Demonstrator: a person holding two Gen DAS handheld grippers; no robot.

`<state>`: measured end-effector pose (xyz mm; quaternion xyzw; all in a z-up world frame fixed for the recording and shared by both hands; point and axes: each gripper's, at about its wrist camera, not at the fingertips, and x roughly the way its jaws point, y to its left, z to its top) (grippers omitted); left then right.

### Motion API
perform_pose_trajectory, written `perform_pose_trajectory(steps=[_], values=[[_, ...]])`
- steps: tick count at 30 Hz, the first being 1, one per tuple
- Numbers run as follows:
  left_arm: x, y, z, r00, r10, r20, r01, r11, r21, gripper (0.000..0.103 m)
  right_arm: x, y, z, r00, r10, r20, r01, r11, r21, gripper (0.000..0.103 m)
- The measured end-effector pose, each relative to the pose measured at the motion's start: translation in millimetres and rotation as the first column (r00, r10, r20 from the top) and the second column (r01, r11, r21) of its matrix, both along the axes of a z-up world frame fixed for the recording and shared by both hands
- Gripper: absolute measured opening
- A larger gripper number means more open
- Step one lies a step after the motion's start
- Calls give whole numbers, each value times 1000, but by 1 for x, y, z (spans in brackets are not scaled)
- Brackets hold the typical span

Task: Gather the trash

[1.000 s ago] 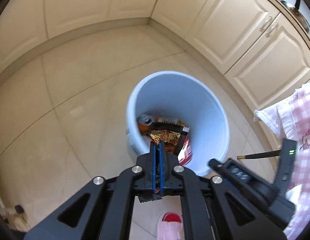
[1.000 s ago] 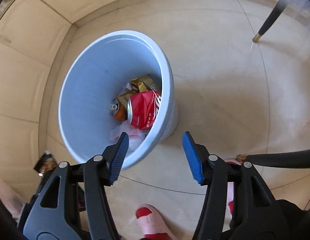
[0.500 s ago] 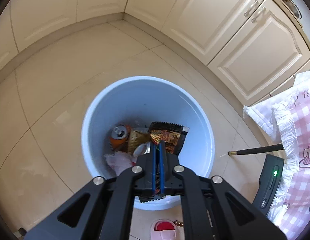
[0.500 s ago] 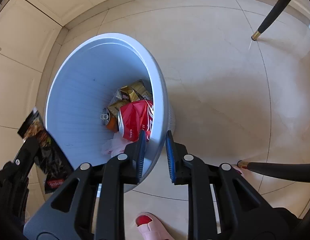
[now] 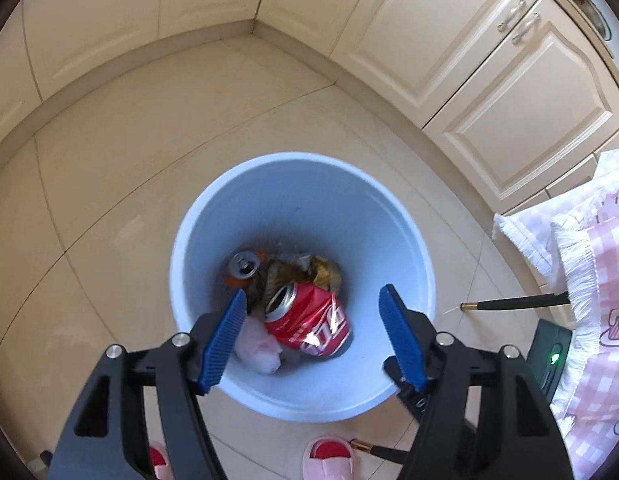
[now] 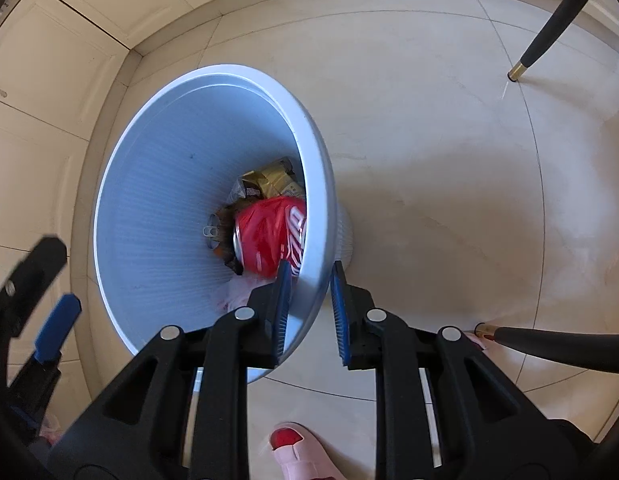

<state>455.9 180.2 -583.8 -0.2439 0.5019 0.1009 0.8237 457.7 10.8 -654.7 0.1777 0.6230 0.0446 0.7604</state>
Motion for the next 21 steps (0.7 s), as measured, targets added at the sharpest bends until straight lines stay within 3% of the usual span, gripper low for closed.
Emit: perform_pose_trajectory(steps=[2,4,5,6,13,16,21], values=[[-4,4,0,1000,5,-19,-5,1000,6,67,1,2,0,1000,20,0,-20,1000,-7,24],[-11,7,5,1000,21,-20,-21,999,35,67,2,4,3,999,32,4,-32,999,-33,34],[-13,8,7,999,24,-21,-23,999,41,68,1,4,6,999,32,13,-31,998,-54,54],[-15,9,10,999,22,-26,-21,999,40,68,1,5,10,999,33,19,-32,997,-66,59],[-34,23,48,999,10,-39,-6,995,104,68,-8,24,50,987,140,79,-128,982,-140,59],[-46,36,78,998,6,-57,5,984,180,68,-13,32,83,975,187,123,-174,978,-111,62],[-75,59,137,999,40,-13,-35,972,231,68,-23,54,139,953,259,157,-255,966,-41,65]])
